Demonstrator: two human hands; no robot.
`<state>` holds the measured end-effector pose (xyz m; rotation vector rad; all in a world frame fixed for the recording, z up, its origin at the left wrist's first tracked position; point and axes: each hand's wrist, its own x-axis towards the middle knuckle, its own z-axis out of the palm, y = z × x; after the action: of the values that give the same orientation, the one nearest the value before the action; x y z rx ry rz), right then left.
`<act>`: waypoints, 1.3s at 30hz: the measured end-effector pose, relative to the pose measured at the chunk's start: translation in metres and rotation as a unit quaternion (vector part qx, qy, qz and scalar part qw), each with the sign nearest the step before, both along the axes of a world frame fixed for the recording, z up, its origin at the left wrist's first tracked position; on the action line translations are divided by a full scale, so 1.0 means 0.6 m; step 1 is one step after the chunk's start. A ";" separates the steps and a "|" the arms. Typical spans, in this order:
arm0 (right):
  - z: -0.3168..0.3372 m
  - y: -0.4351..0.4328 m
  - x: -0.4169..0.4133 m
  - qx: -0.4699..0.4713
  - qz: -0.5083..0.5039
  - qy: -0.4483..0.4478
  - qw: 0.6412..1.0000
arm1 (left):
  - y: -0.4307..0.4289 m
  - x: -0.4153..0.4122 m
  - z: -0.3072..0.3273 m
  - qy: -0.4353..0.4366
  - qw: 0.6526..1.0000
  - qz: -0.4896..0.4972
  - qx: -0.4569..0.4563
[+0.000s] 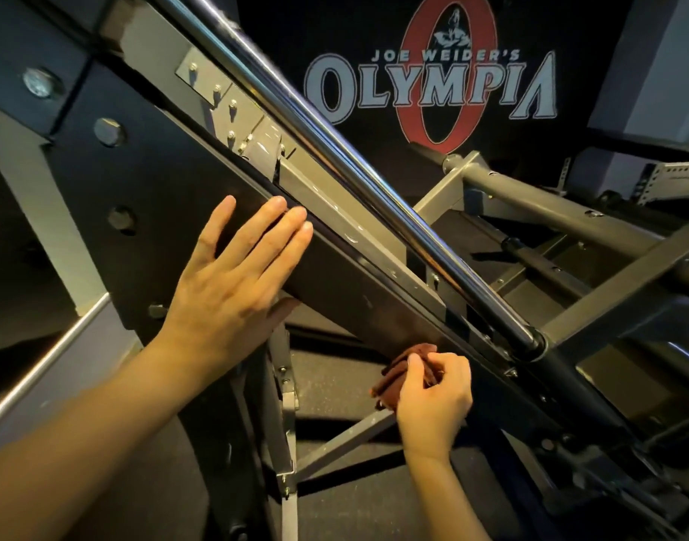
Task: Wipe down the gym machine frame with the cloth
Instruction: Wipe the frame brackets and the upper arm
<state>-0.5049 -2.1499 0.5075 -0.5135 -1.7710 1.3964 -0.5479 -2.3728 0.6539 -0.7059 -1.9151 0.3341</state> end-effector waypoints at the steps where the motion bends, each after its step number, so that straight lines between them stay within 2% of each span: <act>1: 0.017 -0.013 -0.004 -0.021 0.003 0.000 1.000 | 0.001 -0.002 -0.001 -0.002 1.000 -0.006 0.002; 3: 0.080 -0.061 -0.013 -0.012 0.047 0.036 0.998 | 0.000 -0.006 -0.001 -0.005 1.000 -0.019 0.008; 5: 0.140 -0.108 -0.023 0.096 0.064 0.125 0.985 | -0.004 -0.008 0.003 0.000 0.999 -0.031 0.009; 8: 0.135 -0.106 -0.037 0.209 0.090 0.195 0.954 | -0.008 -0.011 0.010 0.002 0.999 -0.043 0.004; 10: 0.077 -0.061 -0.035 0.197 0.083 0.169 0.962 | -0.012 -0.015 0.011 -0.004 0.999 -0.048 -0.001; 12: 0.019 -0.018 -0.017 0.134 0.052 0.102 0.984 | -0.016 -0.022 0.010 -0.007 0.998 -0.056 -0.004; 15: 0.008 -0.020 -0.012 0.087 -0.007 0.045 0.995 | -0.015 -0.025 0.008 -0.008 0.997 -0.074 0.003; 17: 0.061 -0.057 -0.023 0.111 0.014 0.096 0.989 | -0.015 -0.026 0.005 -0.006 0.997 -0.077 0.008; 19: 0.116 -0.095 -0.035 0.180 0.074 0.170 0.966 | -0.016 -0.028 0.006 -0.005 0.997 -0.079 0.002; 22: 0.128 -0.093 -0.040 0.246 0.116 0.203 0.941 | -0.019 -0.028 0.009 -0.008 0.997 -0.076 -0.006; 24: 0.085 -0.050 -0.036 0.218 0.099 0.172 0.955 | -0.019 -0.028 0.006 -0.007 0.998 -0.069 -0.007; 28: -0.003 0.024 -0.013 0.160 0.031 0.044 0.986 | -0.016 -0.025 0.011 -0.017 0.998 -0.065 -0.012; 30: -0.001 0.015 -0.008 0.118 0.012 0.009 0.993 | -0.015 -0.021 0.011 -0.020 0.997 -0.069 -0.007; 32: 0.036 -0.014 -0.014 0.097 0.013 0.026 0.995 | -0.015 -0.020 0.007 -0.021 0.997 -0.072 0.000; 35: 0.119 -0.071 -0.030 0.154 0.056 0.105 0.981 | -0.014 -0.020 0.007 -0.027 0.997 -0.079 0.006; 39: 0.161 -0.098 -0.039 0.312 0.121 0.171 0.927 | -0.014 -0.018 0.005 -0.028 0.996 -0.085 0.010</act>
<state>-0.5280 -2.2085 0.6042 0.2828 -1.8903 0.9151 -0.5585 -2.3809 0.6571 -0.8660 -1.8935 0.1894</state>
